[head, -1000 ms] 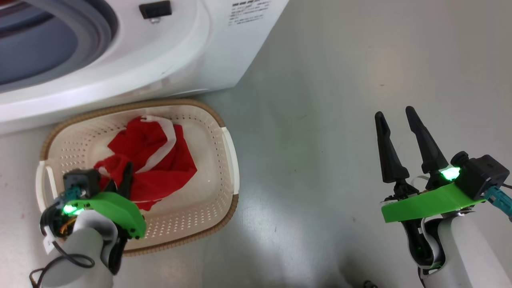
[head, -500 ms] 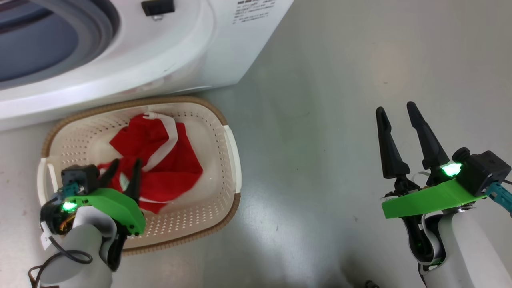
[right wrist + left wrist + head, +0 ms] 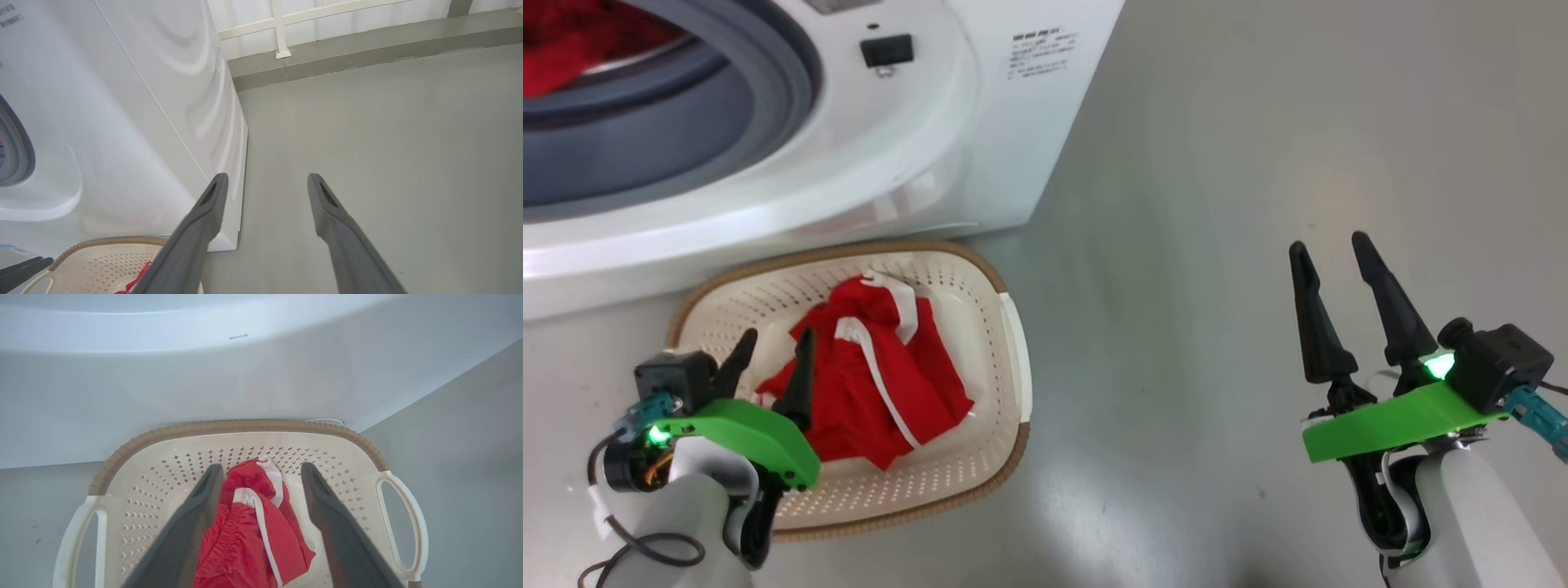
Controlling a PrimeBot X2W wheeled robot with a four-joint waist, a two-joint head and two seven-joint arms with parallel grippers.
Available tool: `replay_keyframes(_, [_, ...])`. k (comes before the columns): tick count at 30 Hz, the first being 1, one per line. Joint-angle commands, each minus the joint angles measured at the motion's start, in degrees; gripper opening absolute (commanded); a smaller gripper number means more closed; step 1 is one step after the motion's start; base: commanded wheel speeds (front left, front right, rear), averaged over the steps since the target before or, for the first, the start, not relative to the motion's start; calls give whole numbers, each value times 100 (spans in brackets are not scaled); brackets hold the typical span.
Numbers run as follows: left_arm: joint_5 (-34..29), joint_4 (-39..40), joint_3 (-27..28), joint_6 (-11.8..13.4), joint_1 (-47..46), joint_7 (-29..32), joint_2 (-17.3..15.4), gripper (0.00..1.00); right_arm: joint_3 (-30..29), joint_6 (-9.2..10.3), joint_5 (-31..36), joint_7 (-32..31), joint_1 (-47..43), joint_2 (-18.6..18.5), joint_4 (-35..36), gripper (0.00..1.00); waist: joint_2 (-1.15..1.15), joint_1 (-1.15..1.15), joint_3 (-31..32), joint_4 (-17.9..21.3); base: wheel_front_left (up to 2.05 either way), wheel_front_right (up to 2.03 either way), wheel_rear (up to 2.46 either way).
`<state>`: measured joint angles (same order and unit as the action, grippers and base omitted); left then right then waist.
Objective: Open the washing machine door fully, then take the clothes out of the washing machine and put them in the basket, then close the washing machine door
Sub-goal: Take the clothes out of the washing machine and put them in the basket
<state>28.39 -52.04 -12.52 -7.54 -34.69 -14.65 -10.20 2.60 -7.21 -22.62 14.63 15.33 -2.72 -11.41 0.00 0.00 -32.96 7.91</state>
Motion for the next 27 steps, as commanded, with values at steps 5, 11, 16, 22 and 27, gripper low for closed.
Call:
replay_keyframes(5, [-240,546,463,5,400,-35,-123,100,70,-28,155,37,-253,-16,23,100,0,0,521,-211,0,0,0])
replay_keyframes(11, [-549,1178,857,5,780,-35,-2,100,28,-28,232,37,-423,-16,-81,100,0,0,1004,-354,0,0,0])
replay_keyframes(16, [-762,1788,1164,5,1096,-35,101,100,-8,-28,287,37,-564,-16,-140,100,0,0,1334,-437,0,0,0])
replay_keyframes(22, [-997,2460,1367,5,1482,-35,203,100,-86,-28,331,37,-739,-16,-181,100,0,0,1670,-509,0,0,0])
replay_keyframes(27, [-1124,2963,1492,5,1807,-35,264,100,-149,-28,352,37,-906,-16,-199,100,0,0,1923,-548,0,0,0])
